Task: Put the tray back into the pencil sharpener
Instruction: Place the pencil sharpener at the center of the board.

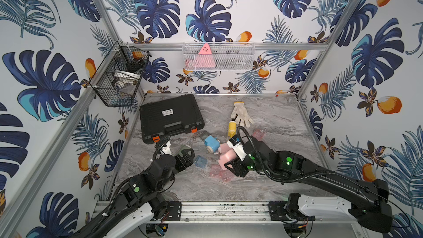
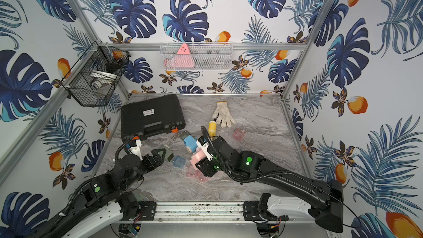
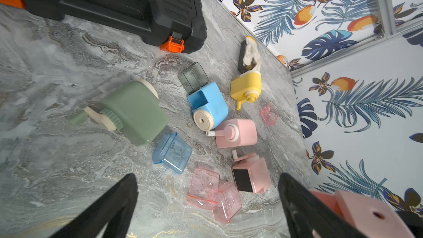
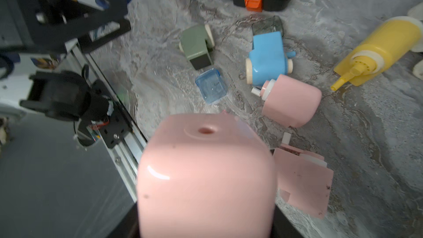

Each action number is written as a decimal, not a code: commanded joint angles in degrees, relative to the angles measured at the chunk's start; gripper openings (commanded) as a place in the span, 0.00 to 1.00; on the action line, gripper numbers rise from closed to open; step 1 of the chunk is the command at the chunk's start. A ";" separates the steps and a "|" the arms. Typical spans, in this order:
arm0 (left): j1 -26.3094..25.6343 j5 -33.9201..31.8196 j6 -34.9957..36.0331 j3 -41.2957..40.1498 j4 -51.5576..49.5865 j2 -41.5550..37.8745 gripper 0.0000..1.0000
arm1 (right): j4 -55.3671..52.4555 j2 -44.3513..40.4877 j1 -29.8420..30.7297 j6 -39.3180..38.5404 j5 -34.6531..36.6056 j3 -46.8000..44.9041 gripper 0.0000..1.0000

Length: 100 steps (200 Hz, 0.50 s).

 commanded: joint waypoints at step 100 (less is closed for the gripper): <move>0.05 -10.65 -2.01 1.63 -6.91 -4.04 0.99 | -10.29 15.87 11.07 -29.26 -5.65 2.35 0.46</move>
